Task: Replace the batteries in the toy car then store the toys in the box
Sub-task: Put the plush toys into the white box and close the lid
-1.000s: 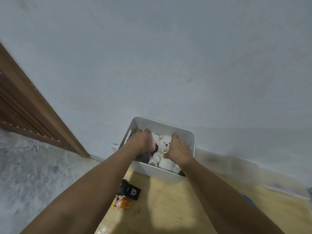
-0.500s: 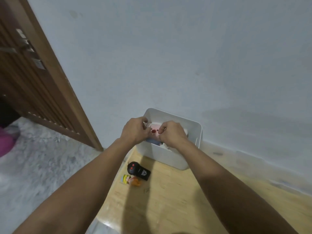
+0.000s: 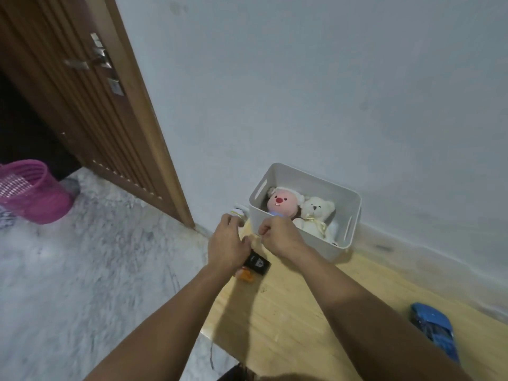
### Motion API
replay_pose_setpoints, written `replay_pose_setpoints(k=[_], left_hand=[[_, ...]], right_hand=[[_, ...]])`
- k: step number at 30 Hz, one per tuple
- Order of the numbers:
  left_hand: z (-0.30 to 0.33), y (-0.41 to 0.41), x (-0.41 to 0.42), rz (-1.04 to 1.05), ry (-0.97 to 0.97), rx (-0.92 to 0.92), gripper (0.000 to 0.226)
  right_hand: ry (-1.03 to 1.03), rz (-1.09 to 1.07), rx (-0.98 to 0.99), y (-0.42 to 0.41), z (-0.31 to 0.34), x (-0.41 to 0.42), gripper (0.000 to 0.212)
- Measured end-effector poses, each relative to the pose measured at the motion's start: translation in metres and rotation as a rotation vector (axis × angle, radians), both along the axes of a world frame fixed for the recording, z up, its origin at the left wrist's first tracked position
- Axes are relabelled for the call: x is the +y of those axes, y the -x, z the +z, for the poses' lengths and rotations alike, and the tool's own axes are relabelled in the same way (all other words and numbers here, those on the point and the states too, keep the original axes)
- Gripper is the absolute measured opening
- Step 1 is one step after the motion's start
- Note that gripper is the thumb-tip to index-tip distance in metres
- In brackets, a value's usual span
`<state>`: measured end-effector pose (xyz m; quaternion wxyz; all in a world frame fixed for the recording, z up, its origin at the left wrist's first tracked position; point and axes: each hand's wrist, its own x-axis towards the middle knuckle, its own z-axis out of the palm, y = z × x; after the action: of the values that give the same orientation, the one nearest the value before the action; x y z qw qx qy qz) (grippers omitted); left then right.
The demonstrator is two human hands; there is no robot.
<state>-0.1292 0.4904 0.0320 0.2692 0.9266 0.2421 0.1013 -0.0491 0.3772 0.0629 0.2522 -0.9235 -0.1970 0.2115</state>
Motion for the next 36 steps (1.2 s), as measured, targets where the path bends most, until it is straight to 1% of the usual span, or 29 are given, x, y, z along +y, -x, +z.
replay_pose_setpoints(k=[2, 4, 8, 10, 12, 14, 15, 17, 18, 21, 23, 24, 26, 28, 33, 36], left_hand=[[-0.014, 0.009, 0.001, 0.032, 0.015, 0.112, 0.032], [-0.027, 0.016, 0.002, 0.056, 0.045, 0.202, 0.037], [-0.047, 0.026, -0.003, 0.069, 0.093, 0.344, 0.06], [-0.055, 0.028, -0.01, 0.066, 0.107, 0.393, 0.072], [-0.062, 0.031, -0.017, 0.062, 0.099, 0.414, 0.08], [-0.067, 0.034, -0.022, 0.057, 0.071, 0.39, 0.075], [-0.07, 0.036, -0.022, 0.057, 0.061, 0.364, 0.066], [-0.076, 0.04, -0.018, 0.047, 0.05, 0.309, 0.037], [-0.078, 0.043, -0.016, 0.033, 0.04, 0.284, 0.027], [-0.083, 0.049, -0.012, -0.022, -0.001, 0.166, 0.019], [-0.088, 0.052, -0.011, -0.012, 0.039, 0.078, 0.022], [-0.087, 0.054, -0.01, -0.011, 0.08, 0.079, 0.023], [-0.088, 0.056, -0.008, -0.018, 0.112, 0.134, 0.023], [-0.089, 0.055, -0.004, 0.009, 0.143, 0.149, 0.027], [-0.08, 0.054, 0.002, 0.193, 0.163, 0.137, 0.041], [-0.078, 0.054, 0.001, 0.215, 0.23, 0.101, 0.051]], right_hand=[[0.025, 0.015, 0.016, 0.003, -0.014, -0.001, 0.015], [0.081, 0.024, 0.031, 0.005, -0.03, -0.001, 0.023], [0.147, 0.059, 0.062, 0.008, -0.053, 0.001, 0.033], [0.173, 0.11, 0.039, 0.011, -0.061, 0.004, 0.039], [0.208, 0.172, -0.008, 0.013, -0.069, 0.007, 0.039], [0.252, 0.224, -0.036, 0.015, -0.078, 0.009, 0.038], [0.269, 0.24, -0.041, 0.014, -0.083, 0.01, 0.039], [0.286, 0.259, -0.051, 0.011, -0.087, 0.01, 0.042], [0.296, 0.269, -0.059, 0.01, -0.086, 0.01, 0.041], [0.328, 0.284, -0.094, 0.005, -0.087, 0.01, 0.035], [0.345, 0.274, -0.107, 0.002, -0.087, 0.01, 0.035], [0.35, 0.276, -0.113, 0.002, -0.087, 0.011, 0.037], [0.367, 0.288, -0.109, 0.001, -0.087, 0.012, 0.043], [0.397, 0.288, -0.102, 0.001, -0.087, 0.011, 0.046], [0.438, 0.235, -0.105, 0.001, -0.088, 0.004, 0.039], [0.397, 0.201, -0.102, 0.004, -0.088, 0.003, 0.04]])
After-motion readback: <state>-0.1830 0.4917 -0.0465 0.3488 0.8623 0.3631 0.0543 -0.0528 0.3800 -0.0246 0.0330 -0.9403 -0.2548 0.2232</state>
